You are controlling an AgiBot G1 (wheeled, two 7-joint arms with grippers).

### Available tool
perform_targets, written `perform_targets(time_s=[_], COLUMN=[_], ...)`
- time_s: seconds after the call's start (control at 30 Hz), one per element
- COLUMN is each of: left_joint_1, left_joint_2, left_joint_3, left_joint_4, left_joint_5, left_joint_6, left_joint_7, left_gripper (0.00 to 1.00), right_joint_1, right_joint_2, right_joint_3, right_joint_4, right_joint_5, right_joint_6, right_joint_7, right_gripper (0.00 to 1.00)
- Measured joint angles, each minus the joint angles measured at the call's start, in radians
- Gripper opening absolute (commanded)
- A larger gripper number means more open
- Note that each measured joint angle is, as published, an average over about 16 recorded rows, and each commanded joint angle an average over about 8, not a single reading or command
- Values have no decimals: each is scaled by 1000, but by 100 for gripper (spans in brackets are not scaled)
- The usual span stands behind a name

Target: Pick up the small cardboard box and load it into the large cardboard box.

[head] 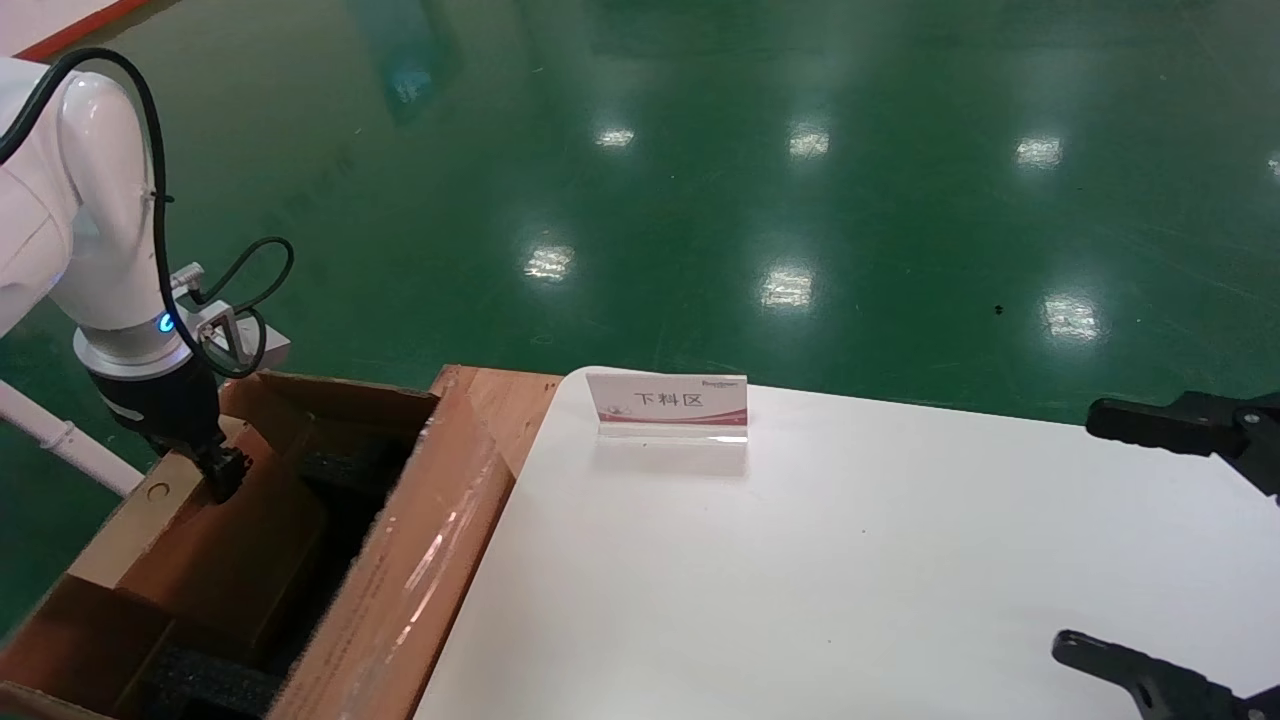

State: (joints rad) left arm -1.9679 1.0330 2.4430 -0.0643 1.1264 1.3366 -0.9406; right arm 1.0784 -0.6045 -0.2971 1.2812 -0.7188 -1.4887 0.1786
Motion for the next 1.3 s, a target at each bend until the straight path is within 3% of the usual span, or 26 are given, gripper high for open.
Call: perform_targets(time_s=[0.77,1.3], left_joint_1=[-22,-223], left_joint_2=[8,-19], left_joint_3=[-7,-134], left_joint_4=[-10,-149], left_joint_5=[-6,-176], left_joint_6=[-14,-53], left_joint_7=[12,117], left_gripper=[100,100], right_joint_1=[0,1], right_joint_2=[0,0], right_joint_3=[0,0], right_joint_4=[0,-1], right_joint_5=[0,0], right_joint_6=[0,0], right_joint_7=[0,-1], right_gripper=[100,100])
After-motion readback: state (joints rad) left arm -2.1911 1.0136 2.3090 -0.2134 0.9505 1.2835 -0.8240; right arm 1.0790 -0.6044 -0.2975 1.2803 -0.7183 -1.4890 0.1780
